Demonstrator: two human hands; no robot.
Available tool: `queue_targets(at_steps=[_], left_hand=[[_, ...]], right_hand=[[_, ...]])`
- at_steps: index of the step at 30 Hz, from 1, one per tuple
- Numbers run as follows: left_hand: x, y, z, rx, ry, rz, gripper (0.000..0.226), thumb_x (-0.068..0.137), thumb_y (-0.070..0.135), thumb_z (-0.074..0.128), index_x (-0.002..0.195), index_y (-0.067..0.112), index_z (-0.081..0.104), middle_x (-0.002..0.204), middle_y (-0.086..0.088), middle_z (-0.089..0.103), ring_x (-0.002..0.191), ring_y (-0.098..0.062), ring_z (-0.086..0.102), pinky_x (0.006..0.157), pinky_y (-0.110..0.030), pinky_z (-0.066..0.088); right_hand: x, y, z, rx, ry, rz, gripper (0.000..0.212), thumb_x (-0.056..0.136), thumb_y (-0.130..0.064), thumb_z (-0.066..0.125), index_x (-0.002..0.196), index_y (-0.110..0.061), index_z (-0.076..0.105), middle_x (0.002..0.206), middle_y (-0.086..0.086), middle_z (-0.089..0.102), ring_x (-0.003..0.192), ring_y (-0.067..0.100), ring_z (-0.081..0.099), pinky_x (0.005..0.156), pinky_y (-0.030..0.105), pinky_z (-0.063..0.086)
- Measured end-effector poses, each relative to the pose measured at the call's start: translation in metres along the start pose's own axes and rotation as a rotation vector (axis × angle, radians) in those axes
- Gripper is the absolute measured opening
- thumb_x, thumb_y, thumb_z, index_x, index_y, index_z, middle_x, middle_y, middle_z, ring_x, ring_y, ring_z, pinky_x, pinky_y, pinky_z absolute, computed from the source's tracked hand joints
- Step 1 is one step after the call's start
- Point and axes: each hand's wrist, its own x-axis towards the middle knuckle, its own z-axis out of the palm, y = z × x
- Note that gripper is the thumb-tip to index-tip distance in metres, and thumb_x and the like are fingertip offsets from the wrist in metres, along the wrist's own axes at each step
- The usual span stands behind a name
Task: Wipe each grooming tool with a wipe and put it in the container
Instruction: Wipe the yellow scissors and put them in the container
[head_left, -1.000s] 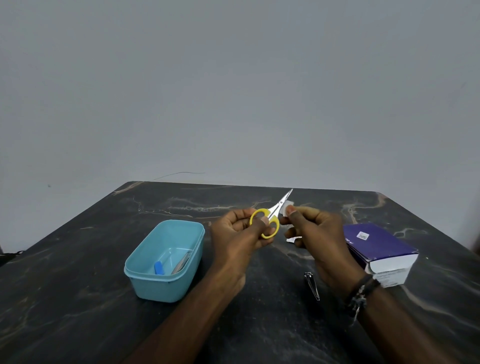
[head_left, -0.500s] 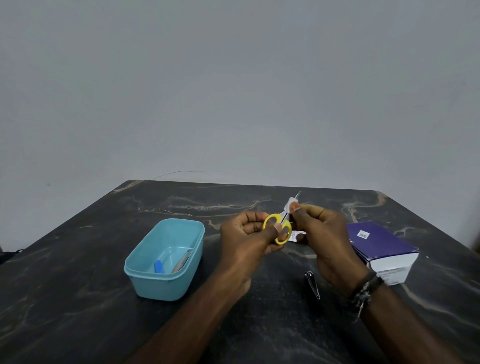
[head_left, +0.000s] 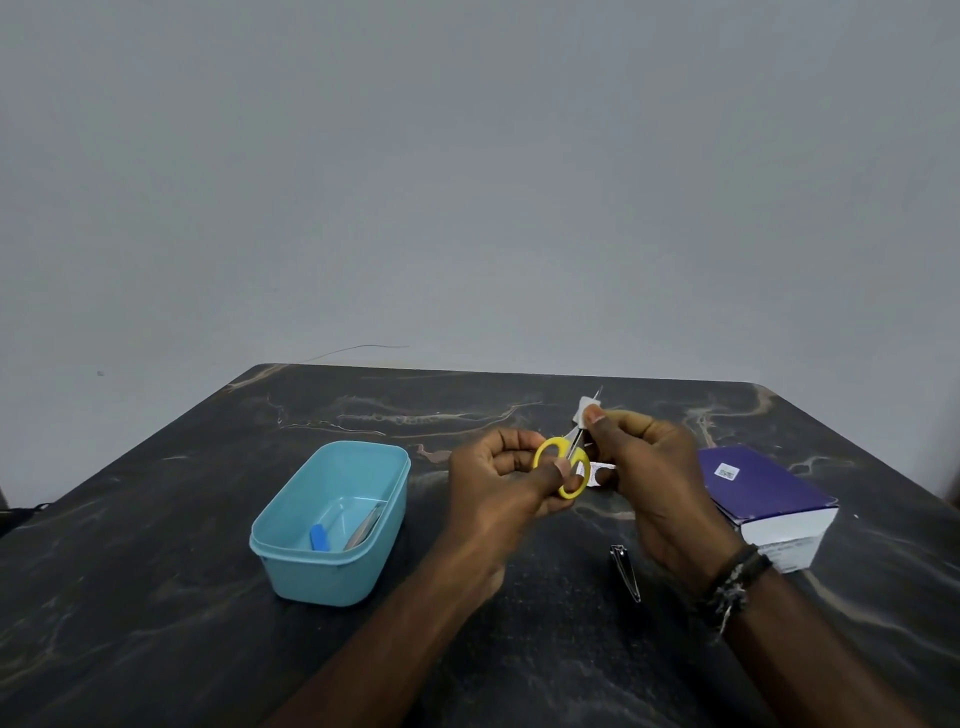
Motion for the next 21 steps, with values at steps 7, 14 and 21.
queue_targets(at_steps=[7, 14, 21], left_hand=[[0.002, -0.001, -0.001, -0.026, 0.073, 0.018, 0.025, 0.075, -0.007, 0.076, 0.094, 0.002, 0.063, 0.089, -0.02, 0.073, 0.079, -0.029, 0.074, 0.065, -0.036, 0.061], [0.001, 0.001, -0.002, 0.058, 0.071, 0.051, 0.024, 0.075, -0.004, 0.077, 0.094, 0.003, 0.064, 0.086, -0.018, 0.072, 0.076, -0.026, 0.074, 0.061, -0.034, 0.06], [-0.01, 0.006, 0.004, 0.28, -0.14, 0.016, 0.026, 0.073, -0.004, 0.078, 0.091, 0.005, 0.062, 0.078, -0.013, 0.068, 0.064, -0.02, 0.071, 0.057, -0.033, 0.06]], right_hand=[[-0.003, 0.004, 0.001, -0.05, -0.083, -0.007, 0.021, 0.09, -0.026, 0.064, 0.079, -0.012, 0.076, 0.074, 0.009, 0.075, 0.069, 0.021, 0.067, 0.06, 0.033, 0.051], [-0.003, 0.004, 0.004, -0.073, -0.069, -0.032, 0.021, 0.088, -0.025, 0.066, 0.079, -0.009, 0.076, 0.071, 0.009, 0.074, 0.065, 0.017, 0.066, 0.059, 0.033, 0.053], [0.004, -0.007, -0.006, 0.004, 0.181, -0.101, 0.025, 0.09, -0.027, 0.064, 0.074, -0.012, 0.074, 0.069, 0.001, 0.073, 0.054, 0.003, 0.06, 0.051, 0.022, 0.048]])
